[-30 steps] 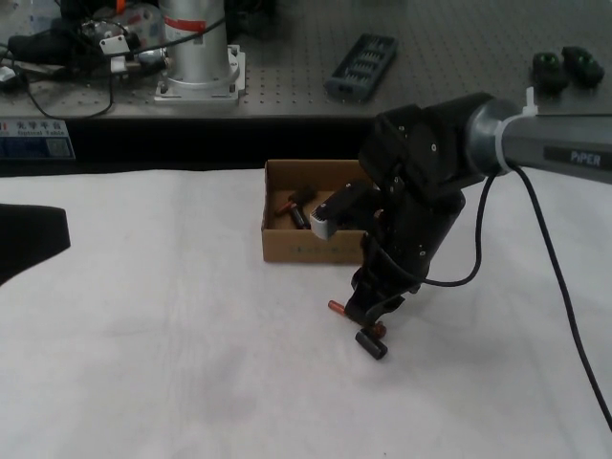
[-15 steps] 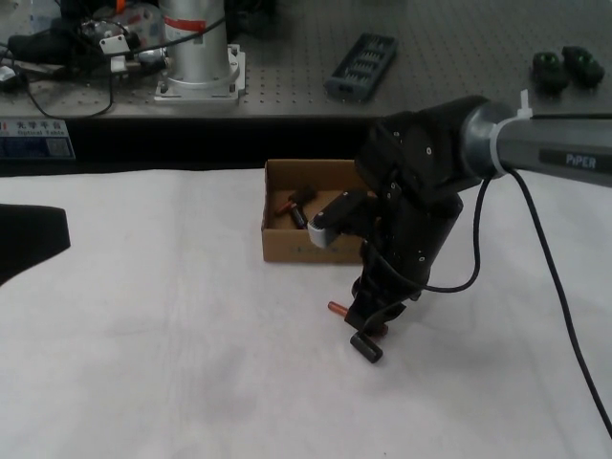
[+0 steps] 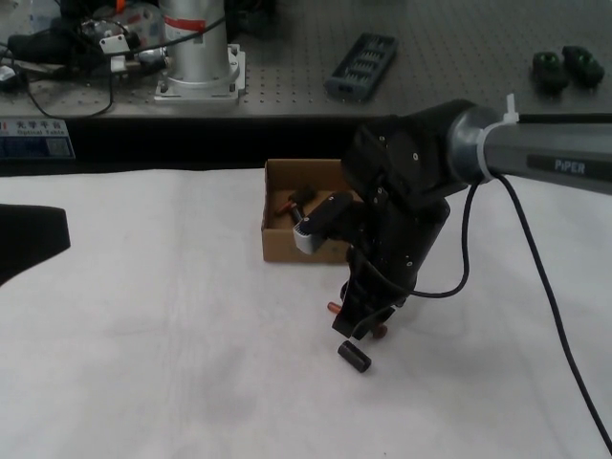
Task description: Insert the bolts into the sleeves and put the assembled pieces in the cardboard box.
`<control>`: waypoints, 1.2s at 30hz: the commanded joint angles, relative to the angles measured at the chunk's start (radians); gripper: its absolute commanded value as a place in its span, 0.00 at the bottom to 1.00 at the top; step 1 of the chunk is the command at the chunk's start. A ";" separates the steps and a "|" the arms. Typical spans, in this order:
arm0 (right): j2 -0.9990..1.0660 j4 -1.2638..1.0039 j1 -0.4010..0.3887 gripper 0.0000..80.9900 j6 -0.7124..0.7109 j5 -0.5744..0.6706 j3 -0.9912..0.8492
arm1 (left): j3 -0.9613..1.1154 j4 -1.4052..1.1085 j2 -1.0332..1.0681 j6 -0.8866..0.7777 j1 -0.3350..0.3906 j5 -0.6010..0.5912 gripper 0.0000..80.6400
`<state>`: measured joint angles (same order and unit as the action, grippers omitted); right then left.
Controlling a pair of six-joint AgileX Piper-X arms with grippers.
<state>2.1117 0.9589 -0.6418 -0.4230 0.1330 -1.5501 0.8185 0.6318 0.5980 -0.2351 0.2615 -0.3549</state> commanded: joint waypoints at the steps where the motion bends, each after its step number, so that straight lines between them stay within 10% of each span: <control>1: 0.008 -0.001 -0.001 0.24 -0.021 0.020 -0.003 | 0.007 -0.005 -0.001 0.013 -0.002 0.006 0.54; 17: 0.062 0.015 0.005 0.23 -0.027 0.012 -0.001 | 0.007 -0.005 -0.001 0.072 -0.002 0.013 0.54; 22: 0.048 0.079 0.005 0.02 -0.038 -0.005 -0.002 | 0.007 -0.005 -0.001 0.072 -0.002 0.013 0.54; 36: -0.044 0.174 0.005 0.02 -0.533 -0.031 -0.002 | 0.007 -0.005 -0.001 0.299 -0.002 0.013 0.54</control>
<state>2.0916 1.1273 -0.6398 -0.8936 0.0926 -1.5490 0.8185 0.6318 0.5980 0.0951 0.2615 -0.3494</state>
